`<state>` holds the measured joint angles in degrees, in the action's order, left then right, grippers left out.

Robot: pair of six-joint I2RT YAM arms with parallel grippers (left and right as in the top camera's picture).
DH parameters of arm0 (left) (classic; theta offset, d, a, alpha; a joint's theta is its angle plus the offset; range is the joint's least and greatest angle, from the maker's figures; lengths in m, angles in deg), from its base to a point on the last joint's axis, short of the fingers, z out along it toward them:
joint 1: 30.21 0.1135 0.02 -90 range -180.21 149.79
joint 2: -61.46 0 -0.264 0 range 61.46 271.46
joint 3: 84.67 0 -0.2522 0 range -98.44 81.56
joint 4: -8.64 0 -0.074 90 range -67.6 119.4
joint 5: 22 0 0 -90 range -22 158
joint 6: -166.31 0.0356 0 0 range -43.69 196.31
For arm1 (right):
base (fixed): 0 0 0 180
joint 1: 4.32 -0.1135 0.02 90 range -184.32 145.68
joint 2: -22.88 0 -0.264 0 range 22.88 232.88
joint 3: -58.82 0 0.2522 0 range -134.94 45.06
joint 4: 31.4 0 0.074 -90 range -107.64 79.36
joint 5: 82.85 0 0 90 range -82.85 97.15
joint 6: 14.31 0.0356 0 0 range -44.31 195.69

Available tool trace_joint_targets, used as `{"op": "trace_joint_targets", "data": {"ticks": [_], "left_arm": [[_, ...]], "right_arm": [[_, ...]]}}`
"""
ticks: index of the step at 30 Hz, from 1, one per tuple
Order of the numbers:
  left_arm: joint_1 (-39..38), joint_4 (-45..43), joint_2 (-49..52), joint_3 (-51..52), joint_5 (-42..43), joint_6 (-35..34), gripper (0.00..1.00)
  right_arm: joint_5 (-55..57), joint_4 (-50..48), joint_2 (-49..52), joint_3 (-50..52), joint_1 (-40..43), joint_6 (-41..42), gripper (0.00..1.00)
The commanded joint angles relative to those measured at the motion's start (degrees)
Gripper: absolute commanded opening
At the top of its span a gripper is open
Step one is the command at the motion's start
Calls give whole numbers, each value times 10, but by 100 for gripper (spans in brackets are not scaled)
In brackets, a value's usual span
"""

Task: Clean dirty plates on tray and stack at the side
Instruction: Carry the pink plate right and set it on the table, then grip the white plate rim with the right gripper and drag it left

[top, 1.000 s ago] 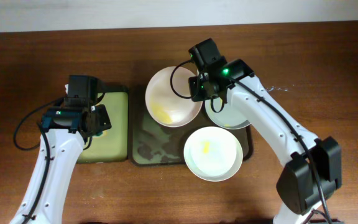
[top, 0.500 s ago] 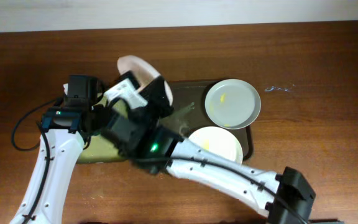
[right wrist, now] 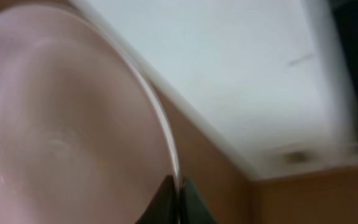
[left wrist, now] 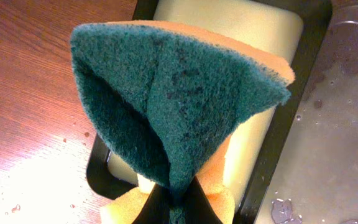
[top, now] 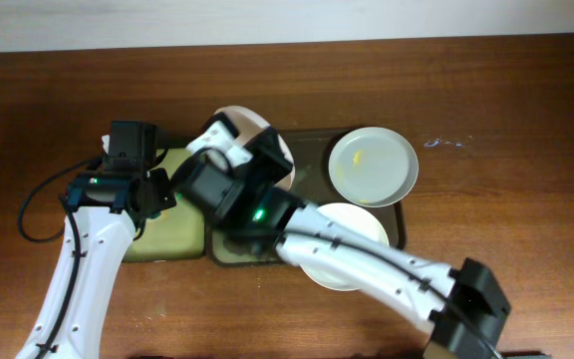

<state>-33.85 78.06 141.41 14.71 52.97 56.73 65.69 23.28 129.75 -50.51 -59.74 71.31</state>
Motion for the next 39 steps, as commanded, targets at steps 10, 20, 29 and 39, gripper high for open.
{"op": "trace_joint_targets", "data": {"ticks": [10, 20, 29, 39], "left_arm": [[0, -5, -8, -6, -2, -8, 0], [0, 3, -8, -6, 13, -7, 0], [0, 1, -8, -6, 13, -7, 0], [0, 3, -8, -6, 19, -7, 0]], "right_arm": [[-725, 275, -13, 3, 854, 156, 4], [-621, 222, -13, 156, 964, 169, 64], [-699, 410, -13, -7, 723, 89, 67], [-743, 367, -14, 252, 463, 109, 53]]}}
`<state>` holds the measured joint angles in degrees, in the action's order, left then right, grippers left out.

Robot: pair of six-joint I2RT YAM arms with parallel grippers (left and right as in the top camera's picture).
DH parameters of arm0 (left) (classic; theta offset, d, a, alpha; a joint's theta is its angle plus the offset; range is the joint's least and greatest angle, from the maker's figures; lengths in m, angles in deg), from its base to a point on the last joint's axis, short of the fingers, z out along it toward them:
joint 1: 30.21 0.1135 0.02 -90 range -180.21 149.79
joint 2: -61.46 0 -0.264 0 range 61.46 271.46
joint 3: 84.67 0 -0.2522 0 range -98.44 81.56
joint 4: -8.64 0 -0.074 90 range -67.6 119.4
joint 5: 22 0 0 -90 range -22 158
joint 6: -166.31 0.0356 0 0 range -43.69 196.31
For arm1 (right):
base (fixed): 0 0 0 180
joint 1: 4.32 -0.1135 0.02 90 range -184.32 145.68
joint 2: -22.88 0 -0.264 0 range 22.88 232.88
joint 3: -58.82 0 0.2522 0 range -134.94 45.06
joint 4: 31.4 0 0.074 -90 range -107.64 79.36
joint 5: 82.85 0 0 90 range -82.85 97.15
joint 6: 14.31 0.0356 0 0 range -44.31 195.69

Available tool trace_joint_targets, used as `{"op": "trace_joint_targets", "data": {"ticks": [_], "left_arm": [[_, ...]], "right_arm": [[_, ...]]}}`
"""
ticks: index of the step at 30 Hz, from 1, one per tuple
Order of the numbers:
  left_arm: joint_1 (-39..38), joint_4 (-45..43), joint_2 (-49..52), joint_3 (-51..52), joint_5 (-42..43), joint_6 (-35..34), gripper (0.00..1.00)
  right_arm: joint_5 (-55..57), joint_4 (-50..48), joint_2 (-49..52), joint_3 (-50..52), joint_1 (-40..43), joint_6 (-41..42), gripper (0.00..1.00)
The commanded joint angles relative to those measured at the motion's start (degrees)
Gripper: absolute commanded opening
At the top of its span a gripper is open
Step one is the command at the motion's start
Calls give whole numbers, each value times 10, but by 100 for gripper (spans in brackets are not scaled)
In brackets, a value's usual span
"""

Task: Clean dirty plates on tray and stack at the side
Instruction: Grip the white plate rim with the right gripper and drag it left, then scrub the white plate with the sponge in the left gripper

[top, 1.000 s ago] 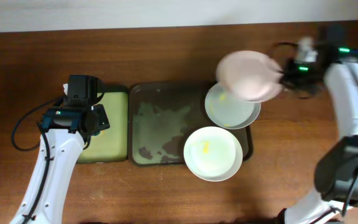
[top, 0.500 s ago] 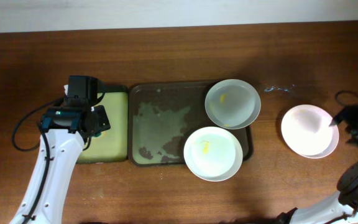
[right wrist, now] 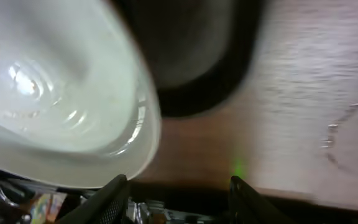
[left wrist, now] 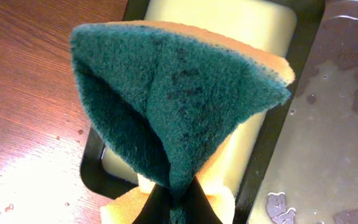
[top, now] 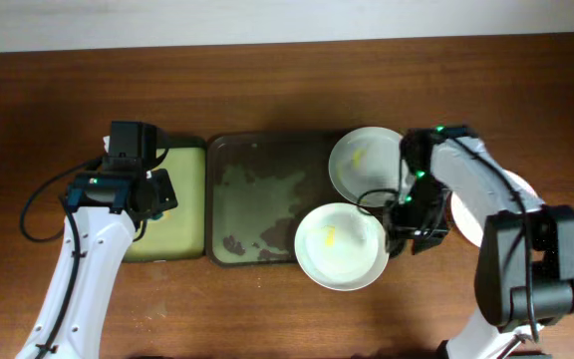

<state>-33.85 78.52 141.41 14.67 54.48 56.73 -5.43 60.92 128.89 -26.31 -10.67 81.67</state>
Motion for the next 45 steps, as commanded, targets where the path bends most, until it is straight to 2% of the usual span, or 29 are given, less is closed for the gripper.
{"op": "trace_joint_targets", "data": {"ticks": [1, 3, 4, 6, 7, 8, 9, 10, 11, 12, 13, 15, 22, 24, 25, 26, 27, 29, 32, 33, 36, 38, 43, 45], "left_arm": [[0, -1, -8, -5, 4, -7, 0], [0, -1, -8, -5, 4, -7, 0], [0, -1, -8, -5, 4, -7, 0], [0, -2, -8, -5, 4, -7, 0], [0, -2, -8, -5, 4, -7, 0], [0, -2, -8, -5, 4, -7, 0], [0, -1, -8, -5, 4, -7, 0], [0, -1, -8, -5, 4, -7, 0], [0, -1, -8, -5, 5, -7, 0], [0, -1, -8, -5, 5, -7, 0], [0, -1, -8, -5, 7, -7, 0], [0, -1, -8, -5, 7, -7, 0], [0, -1, -8, -5, 7, -7, 0], [0, -1, -8, -5, 7, -7, 0], [0, -1, -8, -5, 7, -7, 0], [0, -1, -8, -5, 7, -7, 0], [0, -1, -8, -5, 7, -7, 0], [0, -3, -8, -5, 16, -7, 0], [0, -2, -8, -5, 33, -1, 0], [0, -2, -8, -5, 37, -1, 0], [0, -2, -8, -5, 37, 15, 0], [0, -4, -8, -5, 75, 30, 0], [-46, -62, 57, -8, 194, 42, 0], [-75, -37, 119, -79, 213, 49, 0]], "right_arm": [[-35, -11, -6, 18, -43, 10, 53], [-35, -16, -17, 36, -53, 20, 53], [-32, -28, -71, 59, -54, 33, 53], [13, -48, -203, 92, -54, 110, 57], [46, -90, -281, 125, -54, 143, 69], [45, -118, -319, 153, -54, 162, 72], [13, -150, -341, 188, -54, 170, 66], [-27, -188, -342, 231, -54, 168, 66], [-42, -226, -333, 278, -54, 169, 98], [-41, -239, -324, 299, -52, 171, 99], [-33, -245, -319, 303, -53, 176, 86], [-3, -254, -318, 303, -53, 210, 40], [-19, -342, -285, 336, -56, 235, 24], [-24, -371, -285, 341, -68, 246, 15], [-25, -378, -284, 341, -68, 255, 4], [-33, -383, -284, 341, -68, 240, 4], [-35, -377, -284, 327, -69, 168, 4], [-35, -372, -284, 286, -69, 157, 4], [-33, -405, -270, 226, -89, 185, 4], [-31, -439, -241, 219, -120, 186, 4], [68, -565, -124, 216, -206, 218, 4], [70, -585, -72, 201, -226, 222, 4], [54, -596, -46, 196, -225, 236, 4], [51, -604, -46, 187, -223, 276, 4]]}}
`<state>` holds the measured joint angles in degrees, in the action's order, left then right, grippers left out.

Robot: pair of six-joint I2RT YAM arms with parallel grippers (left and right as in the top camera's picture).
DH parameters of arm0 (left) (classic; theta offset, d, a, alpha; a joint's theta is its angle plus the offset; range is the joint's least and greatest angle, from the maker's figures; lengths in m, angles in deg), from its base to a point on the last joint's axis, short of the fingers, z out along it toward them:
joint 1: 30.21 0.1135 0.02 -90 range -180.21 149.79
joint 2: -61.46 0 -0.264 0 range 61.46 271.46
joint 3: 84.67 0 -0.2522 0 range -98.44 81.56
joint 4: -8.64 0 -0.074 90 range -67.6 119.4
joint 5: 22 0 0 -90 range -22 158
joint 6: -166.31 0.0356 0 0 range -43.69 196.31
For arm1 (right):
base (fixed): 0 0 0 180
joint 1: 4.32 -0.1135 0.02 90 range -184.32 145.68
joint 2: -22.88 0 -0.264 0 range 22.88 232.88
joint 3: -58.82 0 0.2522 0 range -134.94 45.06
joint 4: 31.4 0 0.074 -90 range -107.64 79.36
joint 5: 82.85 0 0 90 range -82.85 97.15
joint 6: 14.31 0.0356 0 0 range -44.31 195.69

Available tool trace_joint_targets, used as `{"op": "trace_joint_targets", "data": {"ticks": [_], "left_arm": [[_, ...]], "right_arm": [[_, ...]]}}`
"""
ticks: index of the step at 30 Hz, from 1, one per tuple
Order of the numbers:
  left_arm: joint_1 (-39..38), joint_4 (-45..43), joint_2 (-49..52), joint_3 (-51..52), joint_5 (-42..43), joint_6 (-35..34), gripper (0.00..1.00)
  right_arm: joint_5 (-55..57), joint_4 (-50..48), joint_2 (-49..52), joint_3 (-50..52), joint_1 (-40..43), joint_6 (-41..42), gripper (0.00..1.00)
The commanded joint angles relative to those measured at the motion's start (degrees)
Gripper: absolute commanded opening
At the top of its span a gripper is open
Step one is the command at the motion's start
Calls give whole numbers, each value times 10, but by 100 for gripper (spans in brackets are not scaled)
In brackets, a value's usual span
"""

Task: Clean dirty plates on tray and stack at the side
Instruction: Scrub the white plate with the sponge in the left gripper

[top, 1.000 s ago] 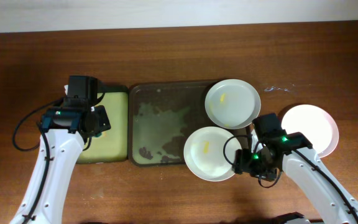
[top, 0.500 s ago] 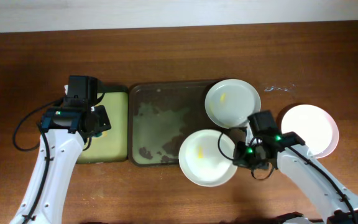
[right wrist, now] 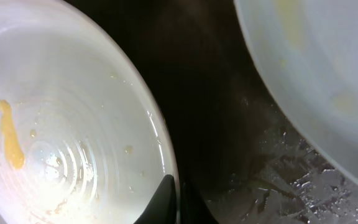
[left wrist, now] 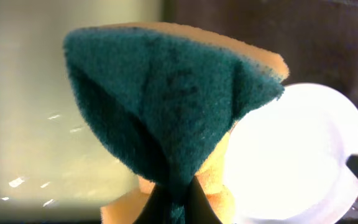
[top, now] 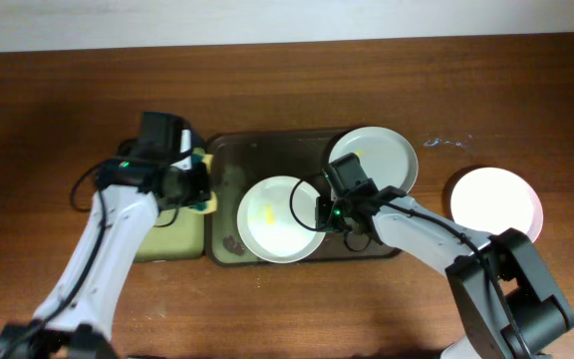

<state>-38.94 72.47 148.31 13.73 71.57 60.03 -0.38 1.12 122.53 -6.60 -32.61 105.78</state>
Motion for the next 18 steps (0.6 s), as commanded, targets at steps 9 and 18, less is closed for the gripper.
{"op": "trace_joint_targets", "data": {"ticks": [9, 18], "left_arm": [[-89, 96, 118, -190, 41, 18, 0], [-145, -36, 137, -67, 39, -15, 0]], "right_arm": [[8, -21, 21, -25, 2, 78, 30], [-42, -12, 21, -25, 32, 77, 4]]}}
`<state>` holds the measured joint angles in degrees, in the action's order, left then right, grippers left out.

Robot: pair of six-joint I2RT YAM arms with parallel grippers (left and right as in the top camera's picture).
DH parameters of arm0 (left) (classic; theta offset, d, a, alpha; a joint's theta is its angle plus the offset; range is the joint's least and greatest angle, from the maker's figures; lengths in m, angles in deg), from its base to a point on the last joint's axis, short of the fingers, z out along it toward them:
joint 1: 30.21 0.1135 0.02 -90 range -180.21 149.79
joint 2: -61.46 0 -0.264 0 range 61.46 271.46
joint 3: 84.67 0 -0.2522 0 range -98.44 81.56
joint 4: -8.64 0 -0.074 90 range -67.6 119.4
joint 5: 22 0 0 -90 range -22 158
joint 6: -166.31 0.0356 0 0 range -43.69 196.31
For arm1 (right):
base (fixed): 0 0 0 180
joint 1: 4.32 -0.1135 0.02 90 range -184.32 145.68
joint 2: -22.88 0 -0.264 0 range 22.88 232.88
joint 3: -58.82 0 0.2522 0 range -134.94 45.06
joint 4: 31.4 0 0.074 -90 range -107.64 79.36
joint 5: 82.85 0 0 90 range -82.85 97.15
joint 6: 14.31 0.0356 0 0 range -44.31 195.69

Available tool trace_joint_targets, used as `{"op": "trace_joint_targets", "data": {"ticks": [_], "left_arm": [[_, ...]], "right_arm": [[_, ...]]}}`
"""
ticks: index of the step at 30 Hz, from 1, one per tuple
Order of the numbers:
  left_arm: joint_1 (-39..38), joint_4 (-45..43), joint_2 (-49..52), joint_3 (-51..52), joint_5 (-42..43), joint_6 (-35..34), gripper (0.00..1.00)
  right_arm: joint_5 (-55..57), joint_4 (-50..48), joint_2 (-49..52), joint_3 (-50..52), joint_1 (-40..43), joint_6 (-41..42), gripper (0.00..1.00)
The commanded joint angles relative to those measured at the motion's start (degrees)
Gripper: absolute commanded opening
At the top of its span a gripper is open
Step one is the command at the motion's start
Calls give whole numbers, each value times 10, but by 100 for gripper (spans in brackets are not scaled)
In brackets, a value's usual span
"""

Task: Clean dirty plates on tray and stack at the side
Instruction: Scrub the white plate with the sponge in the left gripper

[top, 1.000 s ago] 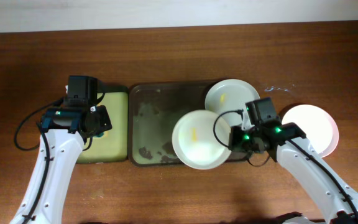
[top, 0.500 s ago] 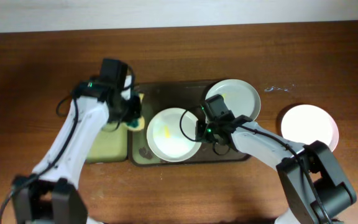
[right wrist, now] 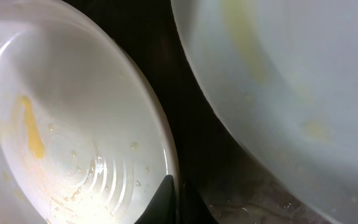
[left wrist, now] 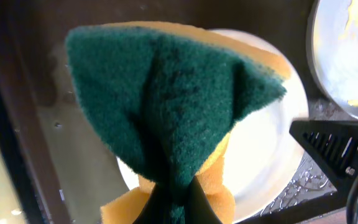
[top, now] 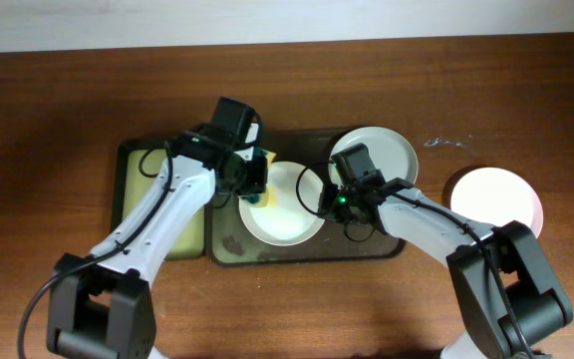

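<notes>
A white plate (top: 285, 207) with a yellow smear (right wrist: 28, 127) lies in the dark tray (top: 229, 231). My right gripper (top: 331, 204) is shut on its right rim; in the right wrist view the fingertips (right wrist: 178, 193) pinch the rim. My left gripper (top: 252, 184) is shut on a folded green and orange sponge (left wrist: 173, 99), which hangs over the plate's left edge (left wrist: 272, 162). A second dirty white plate (top: 382, 165) sits at the tray's back right. One clean plate (top: 496, 199) rests on the table to the right.
A pale yellow-green pad in a black tray (top: 152, 214) lies left of the wet tray. Water patches (top: 237, 244) spot the tray floor. The table is brown wood (top: 68, 100).
My left gripper has moved right with the sponge, from over the pad's edge to the held plate's left rim. The plate and my right gripper have barely shifted.
First my right gripper held a plate over the tray's left part, the left holding the sponge by the pad. Then that plate lay on the table at the right, the right gripper open beside the tray. Later it gripped the smeared plate in the tray; now the sponge meets it.
</notes>
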<state>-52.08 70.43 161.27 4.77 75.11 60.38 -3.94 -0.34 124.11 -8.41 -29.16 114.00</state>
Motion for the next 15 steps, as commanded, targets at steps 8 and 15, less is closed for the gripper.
{"op": "trace_joint_targets", "data": {"ticks": [8, 15], "left_arm": [[-38, -70, 120, 29, -73, -59, 0], [-38, -77, 214, 25, 223, 28, 0]], "right_arm": [[-3, 12, 6, -7, -3, -6, 4], [-3, 13, 12, -7, -3, -6, 4]]}}
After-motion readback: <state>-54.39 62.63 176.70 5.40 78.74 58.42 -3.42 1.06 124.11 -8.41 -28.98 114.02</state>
